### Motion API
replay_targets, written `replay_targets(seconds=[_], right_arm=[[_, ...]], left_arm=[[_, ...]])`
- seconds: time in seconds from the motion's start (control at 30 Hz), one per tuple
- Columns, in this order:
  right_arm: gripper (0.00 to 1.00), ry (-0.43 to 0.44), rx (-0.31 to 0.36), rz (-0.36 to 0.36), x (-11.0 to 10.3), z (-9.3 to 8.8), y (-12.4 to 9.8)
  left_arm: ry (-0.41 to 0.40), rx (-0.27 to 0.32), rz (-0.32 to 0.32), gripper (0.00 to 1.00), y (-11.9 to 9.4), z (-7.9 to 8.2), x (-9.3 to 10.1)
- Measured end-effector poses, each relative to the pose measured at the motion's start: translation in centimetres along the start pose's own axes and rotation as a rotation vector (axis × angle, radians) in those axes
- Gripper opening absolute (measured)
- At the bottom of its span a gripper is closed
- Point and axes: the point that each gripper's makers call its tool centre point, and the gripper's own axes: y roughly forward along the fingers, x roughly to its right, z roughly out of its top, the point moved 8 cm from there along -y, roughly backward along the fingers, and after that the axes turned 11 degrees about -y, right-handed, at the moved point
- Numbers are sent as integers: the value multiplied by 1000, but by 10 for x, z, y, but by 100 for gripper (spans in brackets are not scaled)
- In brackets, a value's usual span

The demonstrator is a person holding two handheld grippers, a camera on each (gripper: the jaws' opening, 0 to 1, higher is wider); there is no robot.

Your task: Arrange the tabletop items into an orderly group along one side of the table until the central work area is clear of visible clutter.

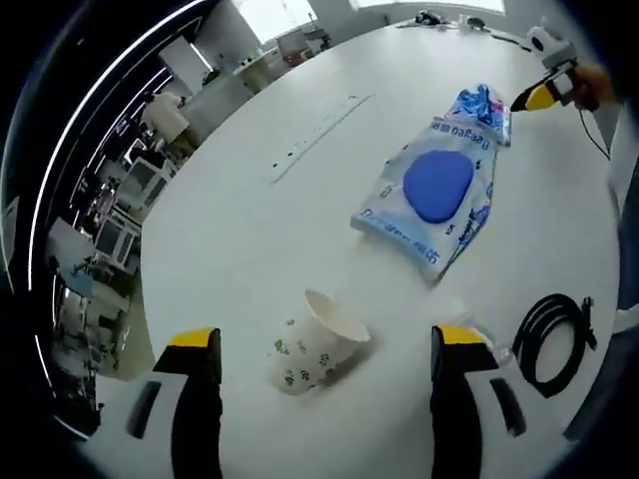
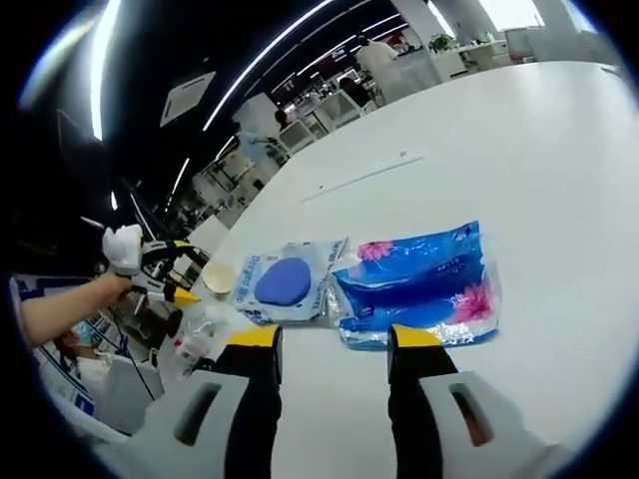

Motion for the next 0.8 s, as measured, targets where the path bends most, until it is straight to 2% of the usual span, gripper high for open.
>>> replay_targets(seconds=[0.1,0.27,0.4,0.57,0.8], right_arm=[[40,-3,-4,1,0,0,1],[40,-5,-12,3,0,-1,2],[40,0,-16,-1,2,-2,2],[40,8,-20,-10,6,-3,0],[40,15,-23,-25,10,-4,-2]], left_arm=[[6,-12,-4,87,3,-2,-4],[113,-117,16,81,9,-13,-14],[98,-111,0,77,15,-12,-17],[181,-140,-18,71,26,-10,-18],[193,-181,-32,64,39,-15,-20]])
